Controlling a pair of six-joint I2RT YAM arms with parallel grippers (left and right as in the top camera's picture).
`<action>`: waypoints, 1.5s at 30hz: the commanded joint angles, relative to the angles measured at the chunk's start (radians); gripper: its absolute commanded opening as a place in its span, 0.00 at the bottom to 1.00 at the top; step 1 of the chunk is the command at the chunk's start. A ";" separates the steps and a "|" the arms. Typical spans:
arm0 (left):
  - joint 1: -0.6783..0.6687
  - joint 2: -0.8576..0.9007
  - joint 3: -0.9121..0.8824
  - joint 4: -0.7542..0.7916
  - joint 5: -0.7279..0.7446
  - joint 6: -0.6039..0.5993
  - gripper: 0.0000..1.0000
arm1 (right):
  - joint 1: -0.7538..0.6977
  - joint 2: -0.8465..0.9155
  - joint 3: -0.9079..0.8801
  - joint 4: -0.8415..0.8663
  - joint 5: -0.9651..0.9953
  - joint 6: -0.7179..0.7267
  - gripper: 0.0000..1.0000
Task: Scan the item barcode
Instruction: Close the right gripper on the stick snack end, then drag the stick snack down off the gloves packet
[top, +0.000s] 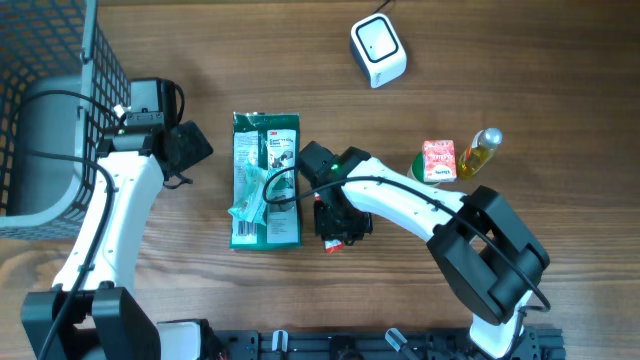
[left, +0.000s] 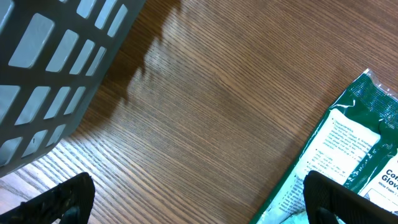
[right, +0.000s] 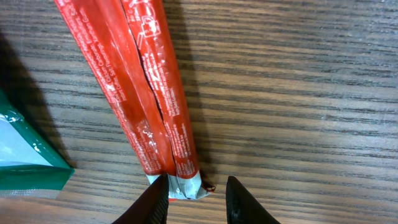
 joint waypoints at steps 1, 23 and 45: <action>0.003 0.006 0.005 0.000 -0.002 -0.010 1.00 | 0.019 -0.025 -0.010 0.014 0.007 0.033 0.31; 0.004 0.007 0.005 0.000 -0.002 -0.010 1.00 | 0.011 -0.143 -0.043 0.079 0.045 -0.129 0.04; 0.004 0.007 0.005 0.000 -0.002 -0.010 1.00 | 0.081 -0.203 -0.196 0.232 -0.162 -1.149 0.04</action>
